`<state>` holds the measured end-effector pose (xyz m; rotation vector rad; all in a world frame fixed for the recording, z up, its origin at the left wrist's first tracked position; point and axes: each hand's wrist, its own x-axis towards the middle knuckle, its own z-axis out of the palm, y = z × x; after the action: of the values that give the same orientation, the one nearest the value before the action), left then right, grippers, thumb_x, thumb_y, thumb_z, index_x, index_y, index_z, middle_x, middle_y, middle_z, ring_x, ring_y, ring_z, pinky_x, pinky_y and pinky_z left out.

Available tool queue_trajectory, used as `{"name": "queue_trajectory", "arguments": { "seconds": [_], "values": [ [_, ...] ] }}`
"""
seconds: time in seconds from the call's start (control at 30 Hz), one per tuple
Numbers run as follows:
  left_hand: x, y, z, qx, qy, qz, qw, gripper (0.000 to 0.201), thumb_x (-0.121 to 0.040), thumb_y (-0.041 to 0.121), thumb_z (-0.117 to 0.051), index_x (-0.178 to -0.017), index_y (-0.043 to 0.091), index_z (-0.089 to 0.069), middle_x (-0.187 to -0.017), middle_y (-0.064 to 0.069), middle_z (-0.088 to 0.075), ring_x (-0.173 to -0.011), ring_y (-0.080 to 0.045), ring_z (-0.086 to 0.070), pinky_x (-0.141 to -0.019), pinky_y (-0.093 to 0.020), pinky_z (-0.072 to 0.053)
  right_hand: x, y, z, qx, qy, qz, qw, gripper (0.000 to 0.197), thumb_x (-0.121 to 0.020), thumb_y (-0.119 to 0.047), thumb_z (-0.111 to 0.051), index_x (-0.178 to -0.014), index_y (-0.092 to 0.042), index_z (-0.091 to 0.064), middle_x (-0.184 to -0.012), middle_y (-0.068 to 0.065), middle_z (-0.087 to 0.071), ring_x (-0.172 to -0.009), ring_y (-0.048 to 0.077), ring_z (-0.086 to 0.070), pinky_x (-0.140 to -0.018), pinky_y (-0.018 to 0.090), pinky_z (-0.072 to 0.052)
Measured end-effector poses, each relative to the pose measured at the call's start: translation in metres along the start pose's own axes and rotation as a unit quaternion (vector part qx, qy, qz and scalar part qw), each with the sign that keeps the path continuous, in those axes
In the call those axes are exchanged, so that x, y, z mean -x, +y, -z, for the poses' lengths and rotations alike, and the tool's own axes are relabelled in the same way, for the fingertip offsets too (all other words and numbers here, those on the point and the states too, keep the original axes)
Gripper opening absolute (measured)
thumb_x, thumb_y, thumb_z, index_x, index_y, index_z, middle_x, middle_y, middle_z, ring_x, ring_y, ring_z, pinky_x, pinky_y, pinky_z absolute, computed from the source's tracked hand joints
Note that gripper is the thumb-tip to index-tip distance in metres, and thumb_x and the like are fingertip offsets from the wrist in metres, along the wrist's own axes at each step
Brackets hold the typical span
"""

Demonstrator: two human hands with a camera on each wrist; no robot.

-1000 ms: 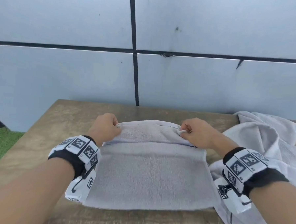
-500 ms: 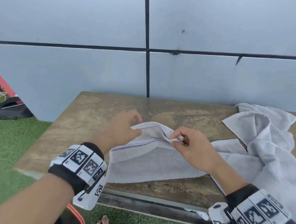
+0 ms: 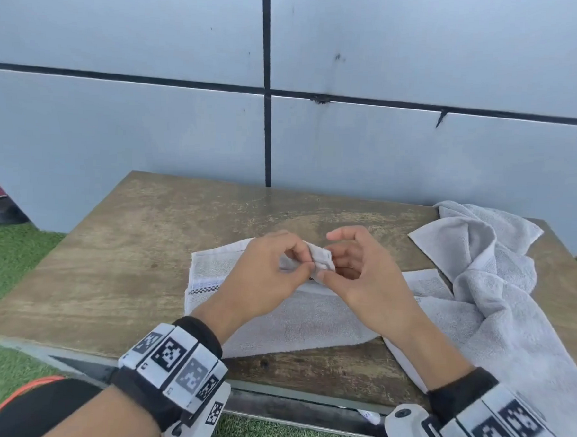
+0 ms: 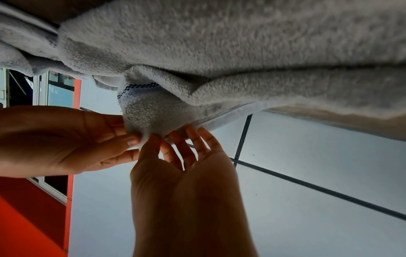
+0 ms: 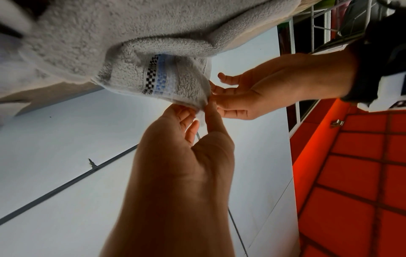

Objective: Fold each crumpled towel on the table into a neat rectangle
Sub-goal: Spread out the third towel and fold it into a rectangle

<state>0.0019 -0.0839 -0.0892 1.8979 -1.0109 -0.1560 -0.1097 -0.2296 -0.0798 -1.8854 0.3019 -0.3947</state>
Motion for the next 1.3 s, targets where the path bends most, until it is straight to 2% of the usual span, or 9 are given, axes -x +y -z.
{"name": "queue_trajectory", "arguments": {
  "seconds": [0.13,0.27,0.4,0.53,0.63,0.87,1.07,1.13,1.3],
  "values": [
    [-0.002,0.001,-0.012,0.034,-0.018,0.013,0.999,0.010,-0.088,0.016,-0.073,-0.084,0.016,-0.064,-0.083,0.006,-0.066,-0.075,-0.007,-0.060,-0.062,-0.017,-0.046,0.001,0.002,0.005,0.008,0.026,-0.011,1.000,0.028,-0.087,-0.005,-0.074,-0.110,-0.019,-0.065,-0.093,-0.005,-0.074,-0.086,0.002,-0.069,-0.079,0.012,-0.051],
    [-0.011,0.005,-0.011,0.057,-0.039,0.001,0.998,0.021,-0.085,0.016,-0.078,-0.089,0.012,-0.058,-0.079,0.007,-0.063,-0.065,-0.006,-0.057,-0.057,-0.018,-0.046,-0.006,0.002,0.004,-0.020,0.043,-0.014,0.999,0.013,-0.089,-0.006,-0.072,-0.095,-0.017,-0.076,-0.085,-0.005,-0.078,-0.080,0.006,-0.072,-0.072,0.012,-0.050],
    [-0.019,0.002,-0.004,0.040,-0.028,0.010,0.999,0.020,-0.081,0.016,-0.082,-0.087,0.013,-0.064,-0.078,0.005,-0.067,-0.075,-0.011,-0.063,-0.070,-0.013,-0.047,-0.013,-0.001,0.001,-0.031,0.061,-0.021,0.997,0.009,-0.091,-0.013,-0.072,-0.095,-0.019,-0.078,-0.084,-0.006,-0.077,-0.068,0.003,-0.066,-0.067,0.015,-0.048],
    [-0.020,-0.004,0.006,0.016,-0.034,0.004,0.999,0.009,-0.082,0.015,-0.082,-0.086,0.018,-0.074,-0.078,0.010,-0.070,-0.079,-0.005,-0.064,-0.076,-0.007,-0.043,-0.019,0.001,0.001,-0.004,0.094,-0.039,0.995,0.010,-0.092,-0.018,-0.072,-0.094,-0.025,-0.079,-0.086,-0.006,-0.078,-0.078,0.020,-0.073,-0.073,0.035,-0.060],
    [-0.017,-0.006,0.012,-0.006,-0.013,-0.016,1.000,0.005,-0.084,0.016,-0.080,-0.084,0.018,-0.075,-0.079,0.014,-0.070,-0.081,-0.005,-0.064,-0.078,-0.005,-0.039,-0.025,0.001,-0.001,0.028,0.091,-0.024,0.995,0.010,-0.091,-0.016,-0.073,-0.094,-0.024,-0.078,-0.083,-0.010,-0.077,-0.075,0.013,-0.073,-0.070,0.026,-0.059],
    [-0.016,-0.006,0.018,-0.008,0.039,-0.025,0.999,0.003,-0.086,0.015,-0.077,-0.086,0.018,-0.076,-0.082,0.011,-0.072,-0.082,-0.010,-0.064,-0.079,-0.009,-0.039,-0.025,-0.003,-0.010,0.035,0.066,0.005,0.997,0.009,-0.088,-0.012,-0.075,-0.088,-0.021,-0.075,-0.077,-0.008,-0.076,-0.071,0.009,-0.072,-0.068,0.022,-0.057],
    [-0.014,-0.006,0.017,-0.012,0.049,-0.018,0.999,0.006,-0.084,0.020,-0.079,-0.086,0.021,-0.075,-0.080,0.011,-0.072,-0.082,-0.008,-0.065,-0.080,-0.007,-0.039,-0.019,-0.008,-0.009,0.000,0.068,0.031,0.997,0.013,-0.088,-0.011,-0.075,-0.088,-0.023,-0.078,-0.080,-0.006,-0.077,-0.075,0.015,-0.074,-0.075,0.028,-0.061],
    [-0.014,-0.005,0.017,-0.016,0.046,-0.025,0.998,0.006,-0.085,0.019,-0.079,-0.086,0.020,-0.073,-0.079,0.012,-0.071,-0.082,-0.008,-0.064,-0.081,-0.009,-0.040,-0.021,-0.008,-0.005,0.015,0.091,0.034,0.995,0.015,-0.089,-0.009,-0.073,-0.089,-0.024,-0.076,-0.081,-0.006,-0.076,-0.069,0.014,-0.073,-0.069,0.025,-0.060],
    [-0.009,0.000,0.017,0.009,-0.013,-0.021,1.000,0.007,-0.092,0.014,-0.069,-0.091,0.015,-0.063,-0.091,0.009,-0.070,-0.094,0.004,-0.061,-0.089,-0.012,-0.042,-0.037,-0.003,0.025,-0.029,0.240,0.006,0.970,0.021,-0.096,-0.007,-0.063,-0.089,-0.026,-0.063,-0.086,-0.003,-0.067,-0.057,0.022,-0.070,-0.058,0.035,-0.062]
  ]
}}
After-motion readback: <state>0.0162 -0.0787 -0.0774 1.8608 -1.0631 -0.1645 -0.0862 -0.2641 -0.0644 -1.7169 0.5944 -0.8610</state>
